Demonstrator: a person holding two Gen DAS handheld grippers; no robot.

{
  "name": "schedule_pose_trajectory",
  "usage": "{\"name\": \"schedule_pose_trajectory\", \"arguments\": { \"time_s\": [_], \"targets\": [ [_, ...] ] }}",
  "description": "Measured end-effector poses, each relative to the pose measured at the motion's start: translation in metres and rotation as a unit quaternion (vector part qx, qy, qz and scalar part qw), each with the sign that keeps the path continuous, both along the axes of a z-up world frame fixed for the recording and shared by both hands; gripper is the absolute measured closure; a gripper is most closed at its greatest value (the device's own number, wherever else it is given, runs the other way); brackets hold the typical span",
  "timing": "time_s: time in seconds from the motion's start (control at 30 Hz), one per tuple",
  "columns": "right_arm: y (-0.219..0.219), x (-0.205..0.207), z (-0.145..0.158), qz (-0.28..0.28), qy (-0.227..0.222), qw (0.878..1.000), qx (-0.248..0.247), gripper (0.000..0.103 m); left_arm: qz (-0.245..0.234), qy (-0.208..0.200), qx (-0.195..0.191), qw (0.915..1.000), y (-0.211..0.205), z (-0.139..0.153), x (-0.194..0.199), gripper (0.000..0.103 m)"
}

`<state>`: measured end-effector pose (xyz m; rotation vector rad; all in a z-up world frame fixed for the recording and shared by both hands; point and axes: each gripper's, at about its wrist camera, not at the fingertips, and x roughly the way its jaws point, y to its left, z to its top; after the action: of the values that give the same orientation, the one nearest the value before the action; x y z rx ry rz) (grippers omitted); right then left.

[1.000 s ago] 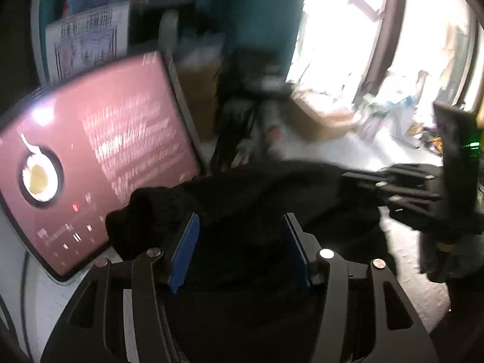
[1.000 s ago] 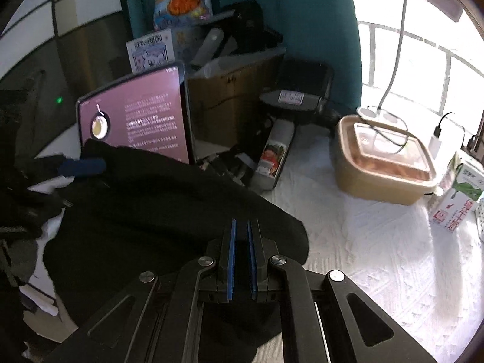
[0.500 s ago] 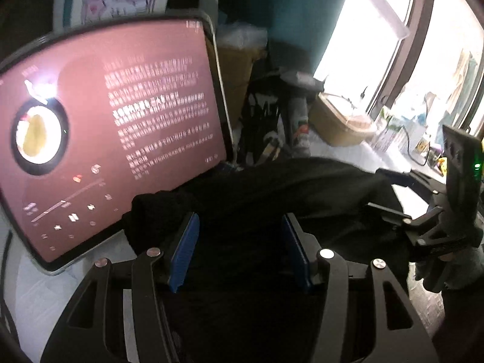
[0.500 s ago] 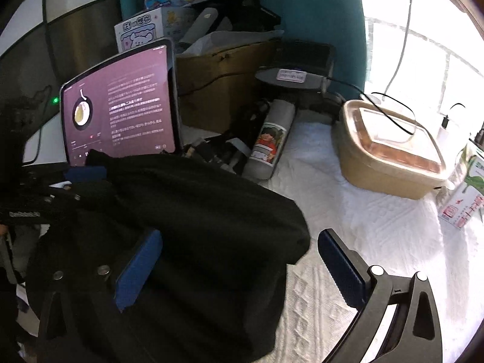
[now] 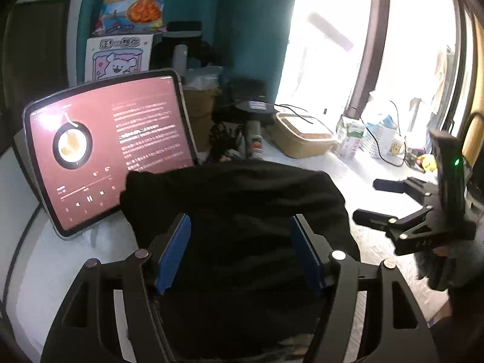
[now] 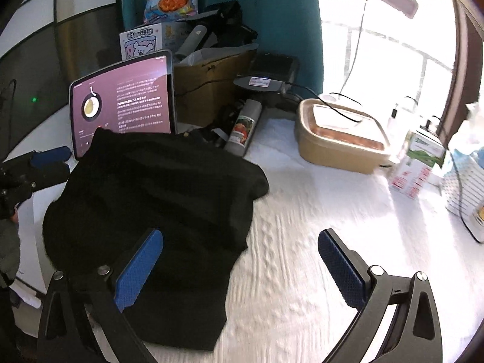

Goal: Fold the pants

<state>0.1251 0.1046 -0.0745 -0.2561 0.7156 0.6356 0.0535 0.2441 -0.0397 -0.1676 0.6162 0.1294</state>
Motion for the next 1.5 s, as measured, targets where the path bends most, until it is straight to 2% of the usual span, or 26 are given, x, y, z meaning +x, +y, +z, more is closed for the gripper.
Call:
{"name": "schedule_pose_trajectory", "arguments": {
  "time_s": [0.1,0.2,0.27,0.33,0.37,0.57,0.77,0.87,0.97,1.17,1.3,1.5],
  "targets": [
    [-0.017,-0.021,0.003,-0.025,-0.009,1.000,-0.004,0.000,0.009,0.004,0.027,0.9996,-0.018,-0.012,-0.005,0.034],
    [-0.034,-0.035,0.005,-0.049,-0.013,0.999,-0.004,0.000,0.002,0.002,0.016,0.9999,-0.029,-0.015,-0.011,0.033],
    [-0.047,-0.045,0.007,-0.061,-0.017,0.998,0.000,0.000,0.002,-0.006,0.018,0.9998,-0.039,-0.014,-0.016,0.024],
    [-0.060,-0.054,0.010,-0.072,-0.020,0.997,0.006,0.000,0.002,-0.015,0.016,0.9998,-0.049,-0.013,-0.021,0.008],
    [-0.068,-0.059,0.011,-0.079,-0.021,0.997,0.009,0.000,0.000,-0.019,0.013,0.9997,-0.054,-0.011,-0.024,0.007],
    [-0.099,-0.091,0.014,-0.106,-0.026,0.994,0.015,0.000,0.009,-0.053,0.016,0.9984,-0.083,0.000,-0.044,0.006],
    [-0.128,-0.131,0.031,-0.135,-0.053,0.989,0.030,0.000,0.015,-0.088,0.021,0.9958,-0.105,0.016,-0.064,0.005],
    [-0.139,-0.148,0.041,-0.144,-0.071,0.986,0.039,0.000,0.023,-0.113,0.032,0.9928,-0.117,0.028,-0.075,0.005],
    [-0.150,-0.165,0.052,-0.157,-0.091,0.982,0.049,0.000,0.030,-0.130,0.059,0.9893,-0.133,0.040,-0.082,0.005],
    [-0.164,-0.197,0.074,-0.173,-0.139,0.973,0.061,0.000,0.002,-0.170,0.083,0.9819,-0.160,0.062,-0.100,0.005],
    [-0.172,-0.217,0.090,-0.182,-0.174,0.966,0.066,0.000,-0.005,-0.192,0.113,0.9749,-0.176,0.078,-0.109,0.001],
    [-0.182,-0.239,0.111,-0.190,-0.209,0.956,0.080,0.000,-0.007,-0.224,0.118,0.9674,-0.186,0.094,-0.126,0.001]
  ]
}}
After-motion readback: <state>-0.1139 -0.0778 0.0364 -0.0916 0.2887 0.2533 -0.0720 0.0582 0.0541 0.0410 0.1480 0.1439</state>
